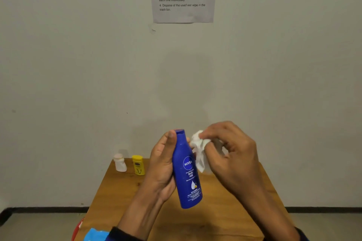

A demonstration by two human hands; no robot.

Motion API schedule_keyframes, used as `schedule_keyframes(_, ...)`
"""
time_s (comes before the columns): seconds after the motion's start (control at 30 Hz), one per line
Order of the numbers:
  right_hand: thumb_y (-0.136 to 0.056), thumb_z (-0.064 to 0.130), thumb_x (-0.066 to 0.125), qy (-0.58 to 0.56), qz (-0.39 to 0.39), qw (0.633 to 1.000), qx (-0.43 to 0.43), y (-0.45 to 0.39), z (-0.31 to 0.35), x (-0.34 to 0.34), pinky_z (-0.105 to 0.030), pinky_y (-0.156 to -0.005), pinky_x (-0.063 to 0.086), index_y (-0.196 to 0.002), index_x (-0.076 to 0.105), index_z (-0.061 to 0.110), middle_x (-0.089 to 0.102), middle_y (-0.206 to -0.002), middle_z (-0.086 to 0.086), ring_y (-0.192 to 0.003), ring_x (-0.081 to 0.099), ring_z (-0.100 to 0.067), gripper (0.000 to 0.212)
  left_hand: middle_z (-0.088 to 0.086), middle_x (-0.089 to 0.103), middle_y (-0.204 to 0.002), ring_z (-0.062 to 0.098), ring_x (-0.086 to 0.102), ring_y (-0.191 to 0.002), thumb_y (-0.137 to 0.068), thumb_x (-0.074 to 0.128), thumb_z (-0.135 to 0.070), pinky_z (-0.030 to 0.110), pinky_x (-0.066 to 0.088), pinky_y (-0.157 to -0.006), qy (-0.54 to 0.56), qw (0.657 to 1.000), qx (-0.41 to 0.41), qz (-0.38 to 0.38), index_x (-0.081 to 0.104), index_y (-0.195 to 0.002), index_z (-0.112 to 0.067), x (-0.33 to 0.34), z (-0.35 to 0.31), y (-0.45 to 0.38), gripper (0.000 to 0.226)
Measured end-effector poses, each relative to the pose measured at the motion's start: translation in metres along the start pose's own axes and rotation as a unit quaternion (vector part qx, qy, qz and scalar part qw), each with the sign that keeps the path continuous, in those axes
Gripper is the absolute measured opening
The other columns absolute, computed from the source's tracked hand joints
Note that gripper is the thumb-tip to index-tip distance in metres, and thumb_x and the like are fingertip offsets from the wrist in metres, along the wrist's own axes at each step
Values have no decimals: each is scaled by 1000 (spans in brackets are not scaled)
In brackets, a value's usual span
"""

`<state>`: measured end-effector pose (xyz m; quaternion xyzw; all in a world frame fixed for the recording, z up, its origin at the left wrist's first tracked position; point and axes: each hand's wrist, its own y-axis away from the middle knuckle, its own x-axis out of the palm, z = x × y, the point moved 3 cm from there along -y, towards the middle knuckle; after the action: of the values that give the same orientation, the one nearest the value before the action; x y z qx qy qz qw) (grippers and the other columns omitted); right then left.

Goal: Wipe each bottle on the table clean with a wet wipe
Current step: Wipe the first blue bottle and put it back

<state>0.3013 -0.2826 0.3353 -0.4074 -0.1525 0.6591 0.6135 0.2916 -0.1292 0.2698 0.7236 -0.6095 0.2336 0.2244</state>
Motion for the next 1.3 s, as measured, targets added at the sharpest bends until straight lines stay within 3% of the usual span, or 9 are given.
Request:
schedule_keyframes(0.2,-84,10,71,122,11,990,-75,10,9,33,-17,-86,50,-102,74,8,68,-107,-2,-97,63,-12,18,14,68,-93,24,68,-83,-96,58,-26,34,60,-72,63,997,-13,38,66,-112,-4,17,7,9,29)
schedule_keyframes(0.3,-90,23,56,125,31,990,-63,27,3,36,-15,-77,51,-97,74,9,68,-98,1,-87,63,-9,23,15,68,-83,26,67,-73,-86,64,-41,36,59,-66,69,996,-63,3,69,-100,-5,7,11,9,39)
schedule_keyframes(0.4,-84,35,52,114,131,984,-45,47,-2,39,-4,-64,43,-85,68,18,61,-88,10,-78,56,3,24,12,65,-79,26,64,-66,-77,69,-51,36,57,-64,66,994,-72,-52,65,-100,-4,-10,8,0,53)
schedule_keyframes(0.53,-82,50,63,53,143,988,4,46,-7,28,-1,-67,48,-97,60,31,65,-98,17,-95,64,2,24,11,67,-88,26,67,-73,-77,71,-58,39,58,-70,88,994,-57,-39,67,-104,-7,-20,-2,-7,58)
schedule_keyframes(0.7,-81,5,64,93,10,993,-72,16,12,25,-20,-72,50,-98,71,15,63,-98,3,-89,59,-11,21,15,64,-93,29,65,-85,-79,78,-51,40,55,-79,131,986,-91,55,61,-112,-7,4,13,1,58)
schedule_keyframes(0.83,-83,0,65,117,67,979,-151,43,15,42,-26,-79,48,-80,69,8,64,-96,-2,-90,56,-19,9,8,63,-78,19,65,-68,-77,71,-51,32,56,-67,157,981,-113,-5,65,-95,-7,7,12,3,47)
schedule_keyframes(0.93,-82,10,69,115,147,964,-187,66,17,46,-22,-79,51,-81,69,11,64,-95,1,-92,56,-14,1,10,66,-81,23,65,-65,-74,73,-52,34,56,-66,141,985,-91,-40,66,-100,-5,-2,4,0,54)
schedule_keyframes(1.13,-74,-8,69,111,-8,989,-99,8,17,28,-23,-76,49,-80,71,6,66,-96,-3,-90,58,-16,16,12,66,-93,26,67,-86,-80,79,-44,36,58,-75,154,982,-91,58,66,-111,-6,9,10,10,51)
schedule_keyframes(1.3,-75,-7,68,104,67,982,-142,42,22,54,-21,-77,46,-74,67,4,64,-88,-5,-85,55,-19,12,5,60,-66,15,63,-55,-81,66,-48,25,57,-55,196,973,-122,-10,68,-76,-6,10,9,12,43)
